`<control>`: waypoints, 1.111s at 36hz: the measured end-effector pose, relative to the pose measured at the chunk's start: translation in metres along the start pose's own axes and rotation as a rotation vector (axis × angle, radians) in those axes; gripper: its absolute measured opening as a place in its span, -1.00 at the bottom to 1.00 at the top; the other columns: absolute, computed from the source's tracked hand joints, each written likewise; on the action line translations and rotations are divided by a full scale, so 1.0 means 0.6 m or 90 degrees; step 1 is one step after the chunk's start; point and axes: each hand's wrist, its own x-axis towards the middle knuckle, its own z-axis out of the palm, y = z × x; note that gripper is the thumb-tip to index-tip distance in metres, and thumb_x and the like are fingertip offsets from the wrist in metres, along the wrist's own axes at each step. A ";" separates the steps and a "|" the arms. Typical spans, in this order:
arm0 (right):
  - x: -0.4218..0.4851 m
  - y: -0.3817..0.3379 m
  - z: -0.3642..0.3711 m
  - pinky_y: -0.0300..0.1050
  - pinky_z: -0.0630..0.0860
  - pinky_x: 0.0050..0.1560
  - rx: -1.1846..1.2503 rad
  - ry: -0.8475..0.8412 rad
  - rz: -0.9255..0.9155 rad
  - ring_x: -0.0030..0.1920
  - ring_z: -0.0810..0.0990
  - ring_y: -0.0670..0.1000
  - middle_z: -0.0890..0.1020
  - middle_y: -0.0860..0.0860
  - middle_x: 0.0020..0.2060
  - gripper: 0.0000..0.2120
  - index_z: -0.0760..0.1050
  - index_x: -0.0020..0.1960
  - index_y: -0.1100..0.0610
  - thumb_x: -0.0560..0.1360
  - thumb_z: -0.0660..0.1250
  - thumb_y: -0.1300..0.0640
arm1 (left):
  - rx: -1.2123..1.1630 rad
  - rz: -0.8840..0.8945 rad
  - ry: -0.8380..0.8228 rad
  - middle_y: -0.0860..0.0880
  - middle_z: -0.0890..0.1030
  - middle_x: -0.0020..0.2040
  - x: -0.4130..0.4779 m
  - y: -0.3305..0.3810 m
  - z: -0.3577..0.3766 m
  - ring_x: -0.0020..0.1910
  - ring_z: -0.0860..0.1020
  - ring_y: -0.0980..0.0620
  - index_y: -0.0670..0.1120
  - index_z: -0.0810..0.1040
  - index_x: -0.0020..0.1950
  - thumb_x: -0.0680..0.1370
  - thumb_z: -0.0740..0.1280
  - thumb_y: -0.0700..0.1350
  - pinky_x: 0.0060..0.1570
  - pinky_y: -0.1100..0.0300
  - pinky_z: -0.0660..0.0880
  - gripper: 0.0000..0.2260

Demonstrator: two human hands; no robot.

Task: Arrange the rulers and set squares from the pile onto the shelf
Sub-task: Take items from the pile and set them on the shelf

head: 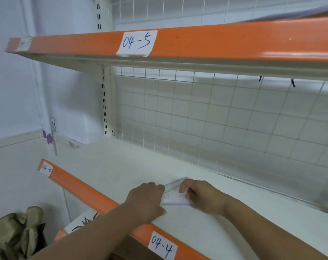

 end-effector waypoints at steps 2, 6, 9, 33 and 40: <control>-0.011 -0.001 -0.004 -0.49 0.31 -0.30 0.013 0.021 -0.002 -0.32 0.36 -0.21 0.43 -0.16 -0.28 -0.74 0.49 0.10 0.05 0.53 0.15 0.30 | 0.005 0.017 0.012 -0.03 0.46 0.22 0.002 0.011 0.000 0.20 0.46 0.00 0.01 0.35 0.37 0.53 0.32 0.10 0.14 0.12 0.44 -0.55; -0.035 0.003 -0.015 -0.49 0.32 -0.21 0.038 0.039 -0.002 -0.22 0.41 -0.17 0.45 -0.16 -0.21 -0.81 0.52 0.11 0.08 0.54 0.23 0.22 | 0.023 0.043 0.047 -0.04 0.49 0.17 0.004 0.035 0.001 0.15 0.49 -0.01 -0.01 0.44 0.32 0.57 0.29 0.05 0.08 0.13 0.45 -0.65; -0.052 0.006 -0.022 -0.47 0.31 -0.19 0.034 0.028 0.006 -0.22 0.39 -0.20 0.42 -0.15 -0.15 -0.69 0.49 0.15 0.06 0.44 0.43 0.09 | 0.057 0.059 0.058 -0.05 0.51 0.15 0.007 0.049 0.003 0.14 0.50 -0.03 -0.05 0.49 0.27 0.59 0.25 -0.02 0.07 0.09 0.48 -0.73; -0.143 0.035 -0.037 -0.09 0.36 0.24 -0.231 0.077 0.080 0.25 0.40 0.11 0.44 0.08 0.22 -0.62 0.40 0.37 0.08 0.56 0.18 0.17 | 0.057 0.083 0.040 -0.01 0.50 0.16 0.016 0.077 -0.006 0.15 0.49 0.02 -0.01 0.48 0.27 0.56 0.29 0.09 0.04 0.15 0.44 -0.68; -0.191 0.075 -0.060 -0.05 0.37 0.24 -0.220 0.094 0.125 0.24 0.39 0.10 0.43 0.08 0.19 -0.65 0.42 0.33 0.10 0.55 0.19 0.17 | 0.047 0.114 0.046 0.09 0.30 0.47 0.019 0.121 0.000 0.23 0.49 0.03 -0.06 0.48 0.19 0.53 0.34 0.09 0.10 0.13 0.48 -0.68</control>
